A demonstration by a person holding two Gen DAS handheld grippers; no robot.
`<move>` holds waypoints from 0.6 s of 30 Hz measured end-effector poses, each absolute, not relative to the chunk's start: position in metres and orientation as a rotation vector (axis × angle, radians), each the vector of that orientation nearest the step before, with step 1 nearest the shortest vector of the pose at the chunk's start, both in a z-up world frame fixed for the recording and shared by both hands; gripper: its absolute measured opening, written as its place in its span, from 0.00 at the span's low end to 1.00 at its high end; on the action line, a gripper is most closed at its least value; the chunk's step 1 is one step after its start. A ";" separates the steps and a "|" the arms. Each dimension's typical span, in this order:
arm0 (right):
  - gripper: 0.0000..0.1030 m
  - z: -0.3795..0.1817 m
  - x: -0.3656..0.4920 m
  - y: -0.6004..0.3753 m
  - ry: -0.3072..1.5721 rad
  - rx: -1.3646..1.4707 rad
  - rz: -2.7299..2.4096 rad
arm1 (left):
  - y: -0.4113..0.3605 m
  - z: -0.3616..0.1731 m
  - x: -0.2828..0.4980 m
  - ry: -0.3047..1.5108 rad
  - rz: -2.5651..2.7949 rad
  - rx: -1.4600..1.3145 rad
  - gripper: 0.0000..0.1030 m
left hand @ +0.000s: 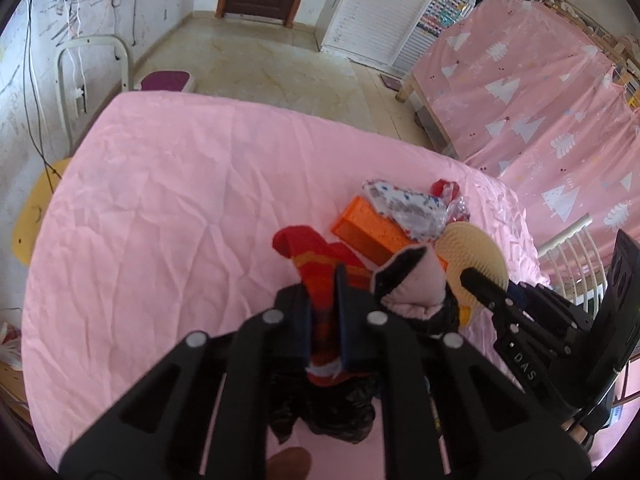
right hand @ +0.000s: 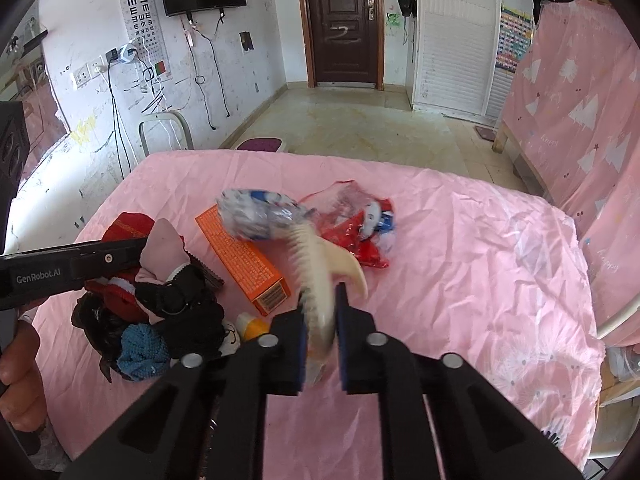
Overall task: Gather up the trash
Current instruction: 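Grasp the red-and-white sock with the left tool while the right tool grasps the comb, then carry the sock and comb to the orange bucket and release both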
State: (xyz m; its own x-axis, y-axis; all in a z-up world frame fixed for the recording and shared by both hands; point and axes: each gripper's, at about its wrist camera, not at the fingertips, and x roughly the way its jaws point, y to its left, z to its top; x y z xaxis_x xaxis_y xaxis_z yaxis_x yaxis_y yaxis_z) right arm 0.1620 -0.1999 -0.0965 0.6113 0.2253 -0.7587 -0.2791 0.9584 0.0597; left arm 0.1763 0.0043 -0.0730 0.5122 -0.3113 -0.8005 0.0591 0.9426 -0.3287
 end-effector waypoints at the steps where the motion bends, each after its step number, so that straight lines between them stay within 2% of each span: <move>1: 0.01 -0.095 0.161 -0.201 0.857 -0.065 0.292 | 0.003 -0.071 0.175 1.004 -0.224 -0.271 0.08; 18: 0.01 -0.056 0.124 -0.234 0.739 -0.027 0.284 | -0.007 -0.005 0.136 0.814 -0.166 -0.206 0.08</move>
